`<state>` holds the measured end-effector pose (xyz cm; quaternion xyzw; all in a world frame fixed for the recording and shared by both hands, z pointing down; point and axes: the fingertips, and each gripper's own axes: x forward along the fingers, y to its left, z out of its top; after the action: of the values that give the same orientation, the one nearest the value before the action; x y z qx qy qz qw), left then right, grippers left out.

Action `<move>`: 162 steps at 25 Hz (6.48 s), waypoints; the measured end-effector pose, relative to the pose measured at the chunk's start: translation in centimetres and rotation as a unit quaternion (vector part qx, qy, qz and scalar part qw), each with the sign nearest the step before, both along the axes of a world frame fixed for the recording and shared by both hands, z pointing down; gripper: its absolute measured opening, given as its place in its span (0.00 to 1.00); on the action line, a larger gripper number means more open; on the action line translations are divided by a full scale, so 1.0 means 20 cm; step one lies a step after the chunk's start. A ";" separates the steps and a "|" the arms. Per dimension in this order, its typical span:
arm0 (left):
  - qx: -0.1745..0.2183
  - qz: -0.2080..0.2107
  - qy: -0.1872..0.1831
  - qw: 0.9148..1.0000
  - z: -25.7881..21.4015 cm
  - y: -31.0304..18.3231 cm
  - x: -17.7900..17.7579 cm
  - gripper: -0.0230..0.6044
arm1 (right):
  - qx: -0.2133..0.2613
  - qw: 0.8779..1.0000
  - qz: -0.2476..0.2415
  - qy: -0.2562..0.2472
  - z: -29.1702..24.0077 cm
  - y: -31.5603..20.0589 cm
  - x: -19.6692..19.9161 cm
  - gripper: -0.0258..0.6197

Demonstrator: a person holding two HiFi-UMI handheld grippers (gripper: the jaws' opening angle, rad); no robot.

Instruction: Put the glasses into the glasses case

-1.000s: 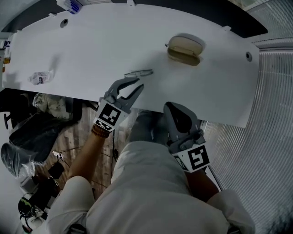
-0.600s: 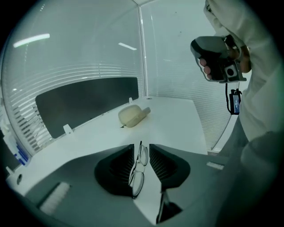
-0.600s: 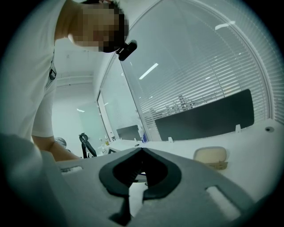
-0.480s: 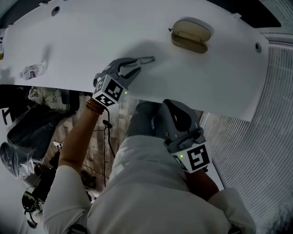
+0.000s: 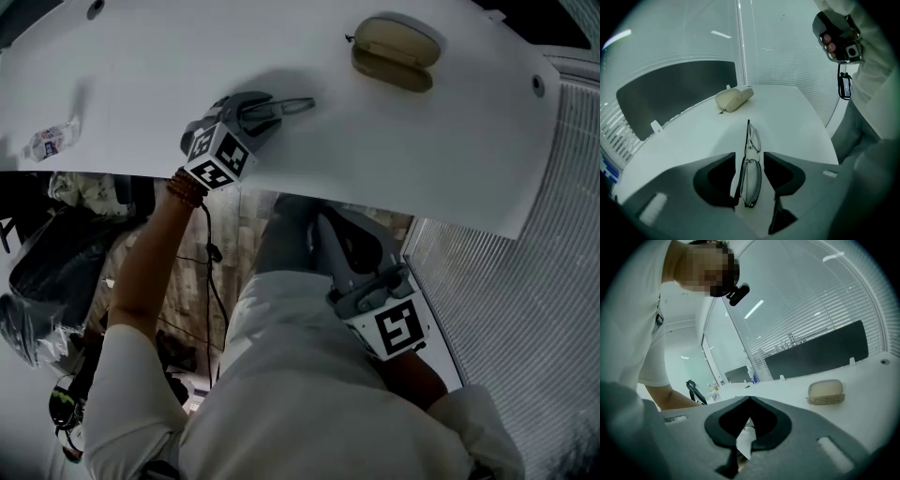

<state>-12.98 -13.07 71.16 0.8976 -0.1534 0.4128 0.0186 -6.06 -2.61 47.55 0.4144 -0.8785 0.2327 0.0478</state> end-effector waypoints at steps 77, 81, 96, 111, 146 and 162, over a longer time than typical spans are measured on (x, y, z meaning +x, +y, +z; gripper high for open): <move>0.000 0.226 0.044 0.973 -0.84 0.27 0.90 0.20 | 0.096 0.981 0.158 0.063 -0.41 0.08 0.66 0.04; 0.001 0.223 0.038 0.974 -0.82 0.22 0.90 0.20 | 0.099 0.982 0.150 0.061 -0.40 0.04 0.65 0.04; -0.001 0.213 0.019 0.977 -0.67 -0.15 0.90 0.20 | 0.073 0.985 0.140 0.068 -0.20 -0.26 0.69 0.04; -0.015 0.205 -0.004 0.979 -0.43 -0.50 0.95 0.20 | 0.004 0.989 0.140 0.042 0.09 -0.18 0.68 0.04; -0.051 0.230 -0.050 0.970 -0.06 -0.56 1.03 0.24 | -0.044 0.987 0.151 0.024 0.30 -0.10 0.75 0.04; -0.034 0.223 -0.037 0.973 -0.24 -0.54 1.00 0.26 | -0.020 0.989 0.145 0.028 0.19 -0.10 0.73 0.04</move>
<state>7.12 -23.78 66.43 0.8919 0.0643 0.4449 -0.0488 8.63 -4.61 51.27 0.5426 -0.8027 0.2432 0.0463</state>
